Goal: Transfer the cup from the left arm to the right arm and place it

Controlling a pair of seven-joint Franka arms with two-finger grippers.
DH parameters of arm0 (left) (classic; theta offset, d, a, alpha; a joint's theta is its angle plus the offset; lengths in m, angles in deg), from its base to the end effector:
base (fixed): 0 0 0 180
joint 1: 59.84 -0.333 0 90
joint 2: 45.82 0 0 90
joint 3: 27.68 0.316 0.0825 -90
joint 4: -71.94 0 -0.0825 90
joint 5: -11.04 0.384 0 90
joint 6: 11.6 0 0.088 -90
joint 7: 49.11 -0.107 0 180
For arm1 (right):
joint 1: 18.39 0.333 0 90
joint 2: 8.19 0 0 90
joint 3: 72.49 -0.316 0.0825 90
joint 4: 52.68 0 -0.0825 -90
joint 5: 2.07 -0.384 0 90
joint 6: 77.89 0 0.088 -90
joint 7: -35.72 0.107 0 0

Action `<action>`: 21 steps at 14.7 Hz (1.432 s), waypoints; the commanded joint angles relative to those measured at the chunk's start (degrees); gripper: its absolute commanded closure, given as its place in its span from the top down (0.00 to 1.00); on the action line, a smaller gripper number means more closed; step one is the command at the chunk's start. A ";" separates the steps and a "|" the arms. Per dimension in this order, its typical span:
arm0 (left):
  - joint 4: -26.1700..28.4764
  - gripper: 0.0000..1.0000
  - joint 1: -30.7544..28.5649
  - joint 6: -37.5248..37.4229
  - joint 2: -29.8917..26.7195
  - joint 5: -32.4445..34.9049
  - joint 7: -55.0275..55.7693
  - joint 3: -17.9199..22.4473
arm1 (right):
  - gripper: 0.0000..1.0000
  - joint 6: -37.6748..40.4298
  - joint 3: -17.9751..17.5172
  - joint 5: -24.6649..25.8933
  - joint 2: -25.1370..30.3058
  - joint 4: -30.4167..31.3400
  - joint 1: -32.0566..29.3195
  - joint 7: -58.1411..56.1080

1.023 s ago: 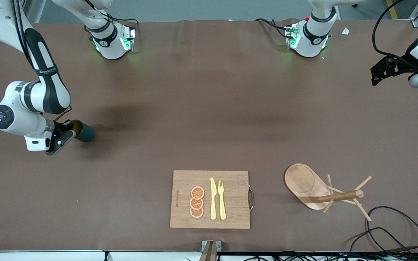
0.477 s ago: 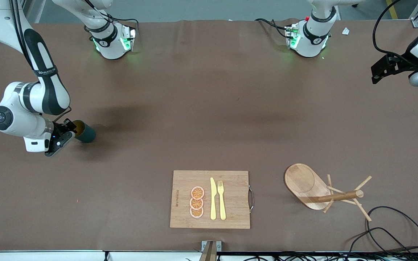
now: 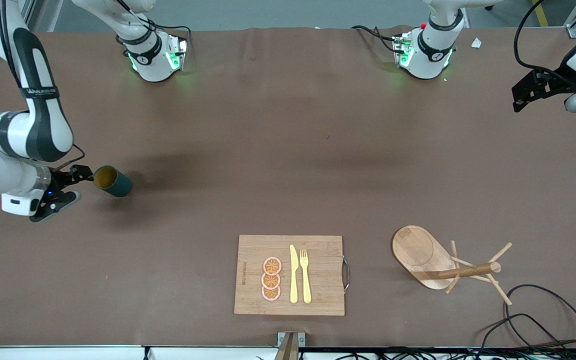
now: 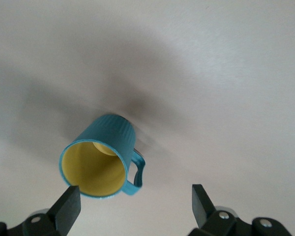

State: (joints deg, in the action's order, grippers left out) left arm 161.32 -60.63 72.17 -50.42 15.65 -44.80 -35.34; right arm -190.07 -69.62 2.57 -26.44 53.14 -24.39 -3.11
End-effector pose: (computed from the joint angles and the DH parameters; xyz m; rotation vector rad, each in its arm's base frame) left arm 0.5151 -0.0560 0.6632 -3.0490 0.0551 0.0143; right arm 0.5980 -0.0971 0.3381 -2.9956 -0.8649 0.3521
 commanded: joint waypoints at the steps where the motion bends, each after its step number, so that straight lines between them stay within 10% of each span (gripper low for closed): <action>1: 0.79 1.00 -0.26 0.07 -0.85 -1.09 0.18 0.01 | 1.00 7.91 -0.59 1.34 0.77 -7.53 -0.51 2.26; 10: -0.88 1.00 -0.26 -0.01 -1.03 -1.97 -0.09 0.54 | 1.00 27.43 -0.50 -4.53 0.94 -26.62 0.82 20.20; 21: -1.23 1.00 -1.32 -1.51 -1.64 -2.94 -0.97 0.80 | 1.00 34.92 -0.94 -7.63 9.55 -27.77 0.99 20.37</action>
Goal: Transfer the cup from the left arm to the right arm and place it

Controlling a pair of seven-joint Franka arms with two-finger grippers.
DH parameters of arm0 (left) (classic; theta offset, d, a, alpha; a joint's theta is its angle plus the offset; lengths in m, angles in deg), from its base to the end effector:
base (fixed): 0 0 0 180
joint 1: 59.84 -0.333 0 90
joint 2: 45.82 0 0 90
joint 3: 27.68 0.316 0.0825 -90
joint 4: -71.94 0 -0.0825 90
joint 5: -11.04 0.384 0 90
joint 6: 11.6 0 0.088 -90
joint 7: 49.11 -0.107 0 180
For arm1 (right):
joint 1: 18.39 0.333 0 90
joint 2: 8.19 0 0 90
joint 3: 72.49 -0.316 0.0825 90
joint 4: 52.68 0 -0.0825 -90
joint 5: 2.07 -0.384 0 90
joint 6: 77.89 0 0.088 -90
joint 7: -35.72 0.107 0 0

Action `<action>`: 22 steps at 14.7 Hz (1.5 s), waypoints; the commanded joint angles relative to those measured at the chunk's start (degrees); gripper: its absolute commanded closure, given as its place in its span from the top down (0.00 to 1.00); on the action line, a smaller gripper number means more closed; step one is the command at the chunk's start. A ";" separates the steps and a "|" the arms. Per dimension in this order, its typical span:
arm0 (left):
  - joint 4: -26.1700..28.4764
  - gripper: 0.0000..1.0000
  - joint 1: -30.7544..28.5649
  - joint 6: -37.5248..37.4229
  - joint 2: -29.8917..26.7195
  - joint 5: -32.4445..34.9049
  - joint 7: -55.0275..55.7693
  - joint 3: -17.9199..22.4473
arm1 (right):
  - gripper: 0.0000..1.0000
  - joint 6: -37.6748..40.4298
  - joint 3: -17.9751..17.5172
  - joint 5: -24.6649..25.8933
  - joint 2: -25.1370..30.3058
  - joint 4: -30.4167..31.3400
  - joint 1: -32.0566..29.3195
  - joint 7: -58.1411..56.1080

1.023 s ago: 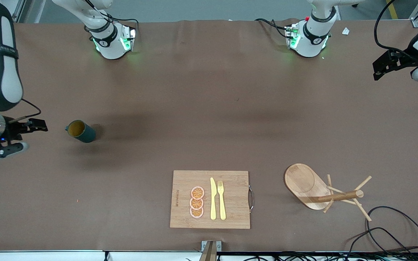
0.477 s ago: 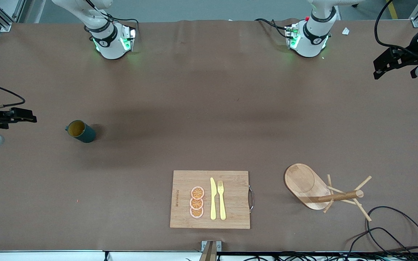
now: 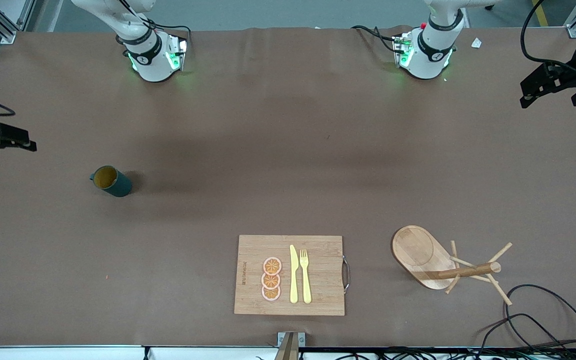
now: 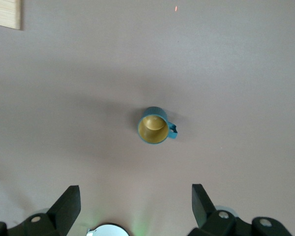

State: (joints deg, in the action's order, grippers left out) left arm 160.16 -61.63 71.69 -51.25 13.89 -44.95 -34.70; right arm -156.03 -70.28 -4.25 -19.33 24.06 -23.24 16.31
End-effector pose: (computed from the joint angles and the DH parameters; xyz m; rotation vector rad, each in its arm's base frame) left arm 0.5100 -0.0446 0.6790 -3.0814 0.0187 -0.0200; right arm 0.5877 -0.0656 0.6035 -3.0451 -0.3368 0.2432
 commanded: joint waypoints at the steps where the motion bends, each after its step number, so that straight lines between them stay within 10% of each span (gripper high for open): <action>1: 0.02 1.00 -0.32 -1.02 -0.64 -1.09 -0.91 0.17 | 1.00 1.40 -0.28 -0.81 3.05 1.31 -0.16 1.73; 7: 0.64 1.00 -0.15 0.21 0.15 -0.92 -0.91 -0.10 | 1.00 5.18 -0.36 -0.10 6.65 1.48 4.05 24.92; 22: 6.26 1.00 -0.32 4.52 -2.49 -4.34 -4.42 -0.27 | 1.00 -1.85 0.16 0.95 19.14 14.93 3.09 18.18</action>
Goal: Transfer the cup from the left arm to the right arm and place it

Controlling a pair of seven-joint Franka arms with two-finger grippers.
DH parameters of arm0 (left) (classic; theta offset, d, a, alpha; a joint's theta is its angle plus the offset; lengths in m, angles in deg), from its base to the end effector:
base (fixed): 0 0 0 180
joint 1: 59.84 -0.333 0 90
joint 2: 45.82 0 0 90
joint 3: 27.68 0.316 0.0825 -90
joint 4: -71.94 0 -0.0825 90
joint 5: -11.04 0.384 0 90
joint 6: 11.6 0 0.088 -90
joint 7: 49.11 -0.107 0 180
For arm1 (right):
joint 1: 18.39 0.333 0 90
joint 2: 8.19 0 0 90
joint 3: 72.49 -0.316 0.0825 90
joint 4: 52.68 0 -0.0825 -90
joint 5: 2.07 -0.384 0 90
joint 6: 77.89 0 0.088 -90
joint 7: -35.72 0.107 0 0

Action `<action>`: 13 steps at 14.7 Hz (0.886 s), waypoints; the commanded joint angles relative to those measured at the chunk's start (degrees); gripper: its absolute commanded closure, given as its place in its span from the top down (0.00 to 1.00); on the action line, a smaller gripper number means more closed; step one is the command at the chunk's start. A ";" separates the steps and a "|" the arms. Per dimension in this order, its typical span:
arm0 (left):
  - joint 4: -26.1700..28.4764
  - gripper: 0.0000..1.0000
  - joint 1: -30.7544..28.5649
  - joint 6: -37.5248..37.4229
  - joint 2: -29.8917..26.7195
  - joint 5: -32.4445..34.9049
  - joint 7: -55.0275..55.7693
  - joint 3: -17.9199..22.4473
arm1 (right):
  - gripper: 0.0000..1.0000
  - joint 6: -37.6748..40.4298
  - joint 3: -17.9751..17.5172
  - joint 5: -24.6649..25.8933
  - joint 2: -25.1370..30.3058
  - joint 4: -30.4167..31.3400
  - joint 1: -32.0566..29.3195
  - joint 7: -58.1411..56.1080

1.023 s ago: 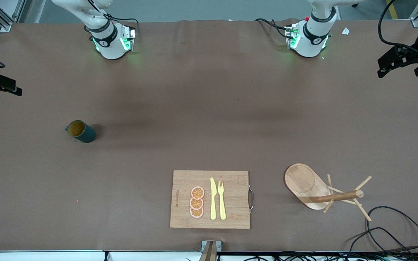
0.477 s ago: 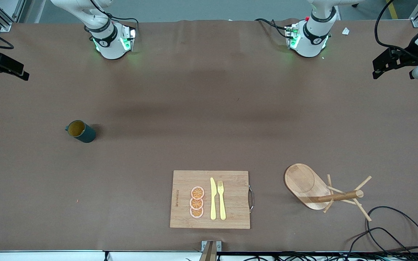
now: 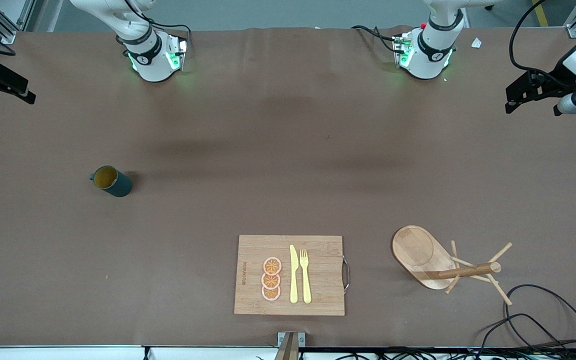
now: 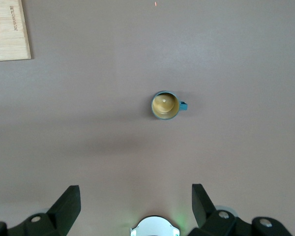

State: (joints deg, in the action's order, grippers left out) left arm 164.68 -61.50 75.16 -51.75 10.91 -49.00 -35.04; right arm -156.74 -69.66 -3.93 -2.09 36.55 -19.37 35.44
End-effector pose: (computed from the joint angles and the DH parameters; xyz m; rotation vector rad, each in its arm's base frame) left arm 0.5134 -0.0554 0.6520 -3.1269 0.1518 0.0018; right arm 0.4987 -0.0309 0.6706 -3.0983 0.0869 0.1139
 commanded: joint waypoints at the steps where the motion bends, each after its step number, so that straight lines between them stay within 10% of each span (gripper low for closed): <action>1: 1.22 1.00 -0.45 1.04 -1.72 -1.36 -0.54 0.07 | 1.00 -1.13 -0.46 0.72 1.89 2.44 -0.69 -0.95; 13: -1.34 1.00 -0.36 -0.45 -0.32 -1.27 0.86 0.33 | 1.00 -0.87 -0.55 0.81 1.72 2.44 -1.57 -5.43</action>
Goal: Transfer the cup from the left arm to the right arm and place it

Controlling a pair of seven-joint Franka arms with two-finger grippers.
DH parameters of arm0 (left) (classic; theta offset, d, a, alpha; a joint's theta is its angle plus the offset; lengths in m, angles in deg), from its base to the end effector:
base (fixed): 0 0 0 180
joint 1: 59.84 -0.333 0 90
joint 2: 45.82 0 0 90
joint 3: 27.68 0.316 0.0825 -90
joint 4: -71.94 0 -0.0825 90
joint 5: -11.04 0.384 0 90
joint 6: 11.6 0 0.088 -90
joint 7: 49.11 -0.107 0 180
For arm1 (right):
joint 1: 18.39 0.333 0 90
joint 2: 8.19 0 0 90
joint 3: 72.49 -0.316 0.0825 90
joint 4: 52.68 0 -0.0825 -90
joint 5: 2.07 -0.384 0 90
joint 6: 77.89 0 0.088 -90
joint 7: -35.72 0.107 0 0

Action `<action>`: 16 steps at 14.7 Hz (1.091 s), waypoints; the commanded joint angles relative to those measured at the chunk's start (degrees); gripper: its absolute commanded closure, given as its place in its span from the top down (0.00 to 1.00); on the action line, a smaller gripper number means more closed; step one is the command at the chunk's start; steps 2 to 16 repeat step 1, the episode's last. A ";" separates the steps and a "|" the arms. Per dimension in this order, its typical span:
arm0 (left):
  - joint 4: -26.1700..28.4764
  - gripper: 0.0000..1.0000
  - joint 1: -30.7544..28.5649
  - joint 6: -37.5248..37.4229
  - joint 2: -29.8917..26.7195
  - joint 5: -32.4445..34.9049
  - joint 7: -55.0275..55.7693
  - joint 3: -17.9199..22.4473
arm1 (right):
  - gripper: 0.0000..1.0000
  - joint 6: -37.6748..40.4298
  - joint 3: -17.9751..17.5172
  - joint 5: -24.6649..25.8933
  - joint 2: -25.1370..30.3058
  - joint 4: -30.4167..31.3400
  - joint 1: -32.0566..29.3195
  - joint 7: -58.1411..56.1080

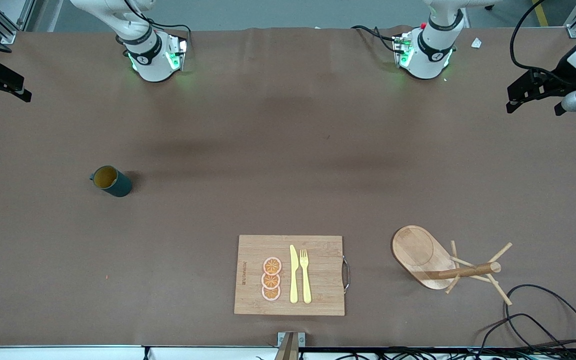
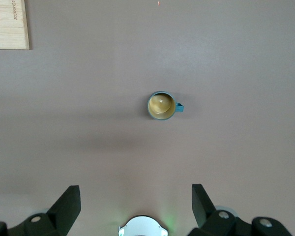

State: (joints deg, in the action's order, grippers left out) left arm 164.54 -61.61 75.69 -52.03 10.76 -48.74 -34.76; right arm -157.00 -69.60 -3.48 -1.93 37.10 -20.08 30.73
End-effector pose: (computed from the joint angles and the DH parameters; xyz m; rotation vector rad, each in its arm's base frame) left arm 0.5132 -0.0522 0.6565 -3.1309 0.1345 -0.0239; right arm 0.4979 -0.0386 0.6680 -3.1033 -0.0177 0.1154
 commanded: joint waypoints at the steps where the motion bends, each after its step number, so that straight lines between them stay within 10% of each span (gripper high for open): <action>1: -1.20 1.00 -0.25 -1.16 -0.12 -1.12 0.69 0.13 | 1.00 -0.61 -0.61 0.36 1.65 1.88 -0.86 -0.72; 16: -1.20 1.00 -0.25 -1.16 -0.12 -1.12 0.69 0.13 | 1.00 -0.61 -0.61 0.36 1.65 1.88 -0.86 -0.72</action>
